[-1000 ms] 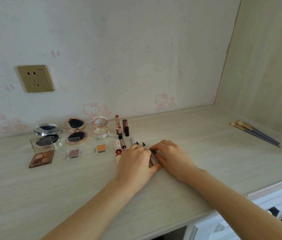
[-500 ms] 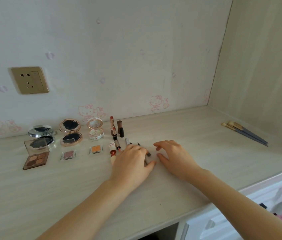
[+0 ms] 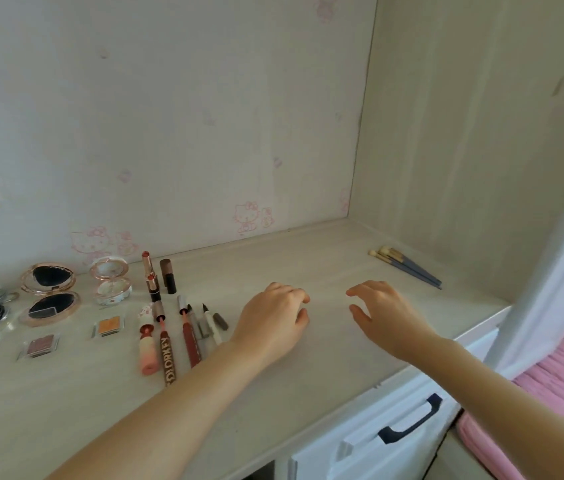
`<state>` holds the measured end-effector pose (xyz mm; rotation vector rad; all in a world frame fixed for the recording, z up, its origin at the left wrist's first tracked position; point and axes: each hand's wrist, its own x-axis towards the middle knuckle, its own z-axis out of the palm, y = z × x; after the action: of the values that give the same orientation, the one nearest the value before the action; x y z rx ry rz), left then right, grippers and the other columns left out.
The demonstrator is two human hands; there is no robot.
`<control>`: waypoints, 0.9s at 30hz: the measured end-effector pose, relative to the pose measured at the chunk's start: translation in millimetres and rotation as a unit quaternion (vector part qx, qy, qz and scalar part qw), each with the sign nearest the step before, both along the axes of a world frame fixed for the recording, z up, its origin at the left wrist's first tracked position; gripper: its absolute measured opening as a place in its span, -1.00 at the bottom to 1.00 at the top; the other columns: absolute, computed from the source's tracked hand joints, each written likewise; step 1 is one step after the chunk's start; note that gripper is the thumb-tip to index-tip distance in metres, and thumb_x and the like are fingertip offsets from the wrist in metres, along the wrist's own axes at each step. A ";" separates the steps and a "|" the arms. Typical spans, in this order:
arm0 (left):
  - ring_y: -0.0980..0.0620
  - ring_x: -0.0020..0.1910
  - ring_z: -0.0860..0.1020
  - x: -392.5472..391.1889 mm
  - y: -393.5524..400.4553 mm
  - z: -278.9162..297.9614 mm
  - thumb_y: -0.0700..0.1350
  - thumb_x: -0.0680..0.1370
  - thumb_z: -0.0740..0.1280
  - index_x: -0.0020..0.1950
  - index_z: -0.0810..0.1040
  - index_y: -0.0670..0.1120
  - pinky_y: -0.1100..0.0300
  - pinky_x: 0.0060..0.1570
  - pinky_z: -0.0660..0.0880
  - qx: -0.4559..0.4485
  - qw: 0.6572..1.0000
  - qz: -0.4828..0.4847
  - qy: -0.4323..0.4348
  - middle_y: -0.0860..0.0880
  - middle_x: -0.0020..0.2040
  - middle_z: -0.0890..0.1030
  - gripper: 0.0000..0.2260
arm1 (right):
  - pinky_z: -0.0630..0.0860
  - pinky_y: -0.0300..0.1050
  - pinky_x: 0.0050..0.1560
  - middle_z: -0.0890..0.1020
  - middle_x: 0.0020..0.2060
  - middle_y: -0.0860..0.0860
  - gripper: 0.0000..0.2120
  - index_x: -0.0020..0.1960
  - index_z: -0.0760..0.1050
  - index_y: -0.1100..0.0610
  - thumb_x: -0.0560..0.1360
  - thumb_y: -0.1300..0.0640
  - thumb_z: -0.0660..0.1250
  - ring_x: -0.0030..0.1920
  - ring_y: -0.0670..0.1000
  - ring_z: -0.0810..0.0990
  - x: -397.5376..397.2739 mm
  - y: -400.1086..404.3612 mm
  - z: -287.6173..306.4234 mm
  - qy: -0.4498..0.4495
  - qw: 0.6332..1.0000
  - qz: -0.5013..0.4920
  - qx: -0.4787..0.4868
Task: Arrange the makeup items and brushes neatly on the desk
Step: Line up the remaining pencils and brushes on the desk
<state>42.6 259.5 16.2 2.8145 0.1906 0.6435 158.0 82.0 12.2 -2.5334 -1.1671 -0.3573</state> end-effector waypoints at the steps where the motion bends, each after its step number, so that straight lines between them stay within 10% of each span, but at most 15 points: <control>1: 0.10 0.26 0.41 8.9 -5.4 -0.3 -0.06 0.56 0.20 0.23 0.54 0.01 0.17 0.10 0.42 -0.002 1.000 -0.008 0.002 0.09 0.20 0.57 -0.73 | 0.47 -0.07 0.23 0.53 0.24 -0.02 -0.67 0.33 0.43 0.07 0.60 0.04 0.18 0.27 -0.01 0.44 6.8 -8.7 1.0 0.002 1.000 -0.011 -0.004; 16: -0.10 0.18 0.45 143.5 -65.6 -10.3 -0.13 0.56 0.17 0.18 0.55 -0.10 -0.02 0.08 0.49 -0.043 0.992 -0.087 0.083 -0.09 0.14 0.56 -0.74 | 0.55 0.05 -0.09 0.56 -0.10 0.08 -0.79 0.04 0.55 0.15 0.56 0.12 0.16 -0.11 0.13 0.56 124.5 -65.8 10.5 0.059 0.986 -0.151 -0.031; 27: -0.13 0.18 0.43 238.9 -88.3 -9.1 -0.06 0.59 0.15 0.15 0.52 -0.13 0.06 0.00 0.44 -0.185 0.979 0.052 0.065 -0.14 0.14 0.53 -0.74 | 0.53 -0.02 -0.07 0.61 -0.04 0.17 -0.75 0.08 0.54 0.21 0.60 0.13 0.13 -0.07 0.19 0.56 199.9 -48.5 10.6 0.087 0.964 -0.250 -0.025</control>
<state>281.4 171.1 7.1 2.4973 0.4358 0.3958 357.9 33.5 22.8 -2.8142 -0.4668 -0.2135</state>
